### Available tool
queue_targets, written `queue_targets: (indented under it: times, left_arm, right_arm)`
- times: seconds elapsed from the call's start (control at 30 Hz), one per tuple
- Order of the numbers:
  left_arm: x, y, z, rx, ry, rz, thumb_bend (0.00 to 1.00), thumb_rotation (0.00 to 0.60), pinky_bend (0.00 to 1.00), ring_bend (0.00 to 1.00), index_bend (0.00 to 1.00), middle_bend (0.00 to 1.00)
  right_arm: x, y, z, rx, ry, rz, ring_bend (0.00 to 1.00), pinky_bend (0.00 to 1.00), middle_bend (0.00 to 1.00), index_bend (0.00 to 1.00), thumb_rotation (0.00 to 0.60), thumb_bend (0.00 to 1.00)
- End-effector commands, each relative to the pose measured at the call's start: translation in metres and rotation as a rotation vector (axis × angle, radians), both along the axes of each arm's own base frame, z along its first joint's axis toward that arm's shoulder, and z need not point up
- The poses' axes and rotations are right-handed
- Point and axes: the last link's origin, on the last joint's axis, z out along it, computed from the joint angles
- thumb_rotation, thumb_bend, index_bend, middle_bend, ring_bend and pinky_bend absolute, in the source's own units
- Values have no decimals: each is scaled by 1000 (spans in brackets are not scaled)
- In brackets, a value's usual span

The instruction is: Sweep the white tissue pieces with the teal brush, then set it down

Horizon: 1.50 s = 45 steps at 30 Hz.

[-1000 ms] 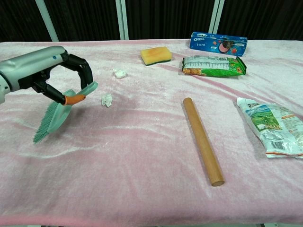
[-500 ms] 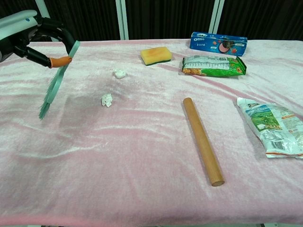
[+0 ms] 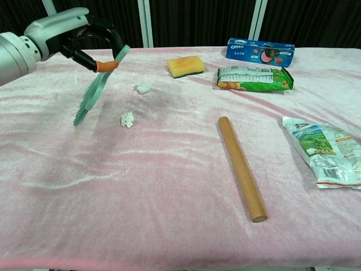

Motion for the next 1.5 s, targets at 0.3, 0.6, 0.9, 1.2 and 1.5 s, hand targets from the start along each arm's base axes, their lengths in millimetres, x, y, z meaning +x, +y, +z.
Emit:
queue_targets:
  times: [0.3, 0.6, 0.9, 1.2, 1.5]
  left_arm:
    - [11, 3, -26, -23, 36, -14, 378, 600, 148, 176, 550, 566]
    - [12, 9, -36, -47, 87, -5, 378, 600, 148, 177, 555, 570]
    - [20, 9, -53, -67, 15, 13, 378, 600, 166, 189, 563, 575]
    - [32, 11, -58, -44, -51, -11, 378, 600, 167, 190, 568, 579]
    - [51, 19, -56, 10, -98, -48, 379, 600, 181, 197, 572, 584]
  right_arm:
    - [0, 0, 0, 5, -7, -5, 123, 169, 65, 163, 600, 194]
    - [0, 0, 0, 4, -7, -6, 123, 173, 65, 163, 600, 194]
    - [0, -1, 0, 2, -8, -7, 124, 173, 65, 163, 600, 194]
    - [0, -1, 1, 4, -9, -4, 124, 173, 65, 163, 600, 194]
    - [0, -1, 0, 6, -7, -3, 124, 173, 65, 163, 600, 194]
